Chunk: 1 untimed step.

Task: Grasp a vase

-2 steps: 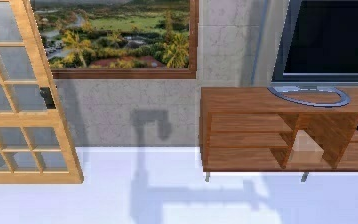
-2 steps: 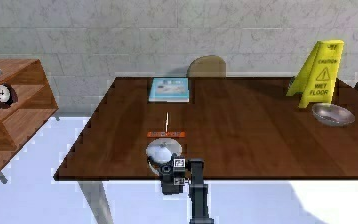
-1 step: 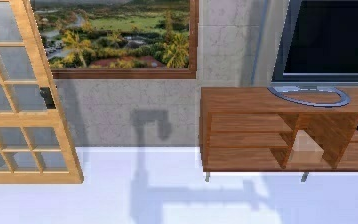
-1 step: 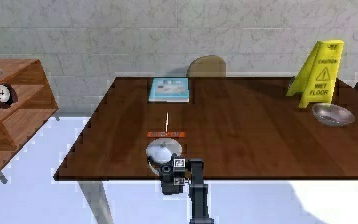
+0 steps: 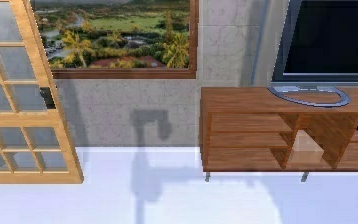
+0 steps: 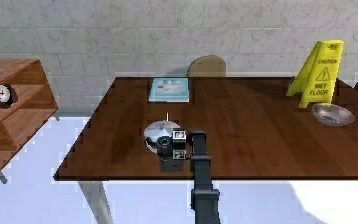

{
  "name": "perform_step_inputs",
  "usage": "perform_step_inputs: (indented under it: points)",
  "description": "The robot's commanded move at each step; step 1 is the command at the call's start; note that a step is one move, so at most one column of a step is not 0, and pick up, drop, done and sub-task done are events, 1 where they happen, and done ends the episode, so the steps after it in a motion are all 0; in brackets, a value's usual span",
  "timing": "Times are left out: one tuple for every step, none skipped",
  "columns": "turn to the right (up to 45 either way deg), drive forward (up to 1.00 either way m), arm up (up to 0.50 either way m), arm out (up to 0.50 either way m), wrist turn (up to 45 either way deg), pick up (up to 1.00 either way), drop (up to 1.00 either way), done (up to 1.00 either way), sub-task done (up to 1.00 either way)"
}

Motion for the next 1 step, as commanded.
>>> perform_step_inputs:
  points:
    - [0.0,0.00,0.00,0.00,0.0,0.00,0.00,1.00,0.00]
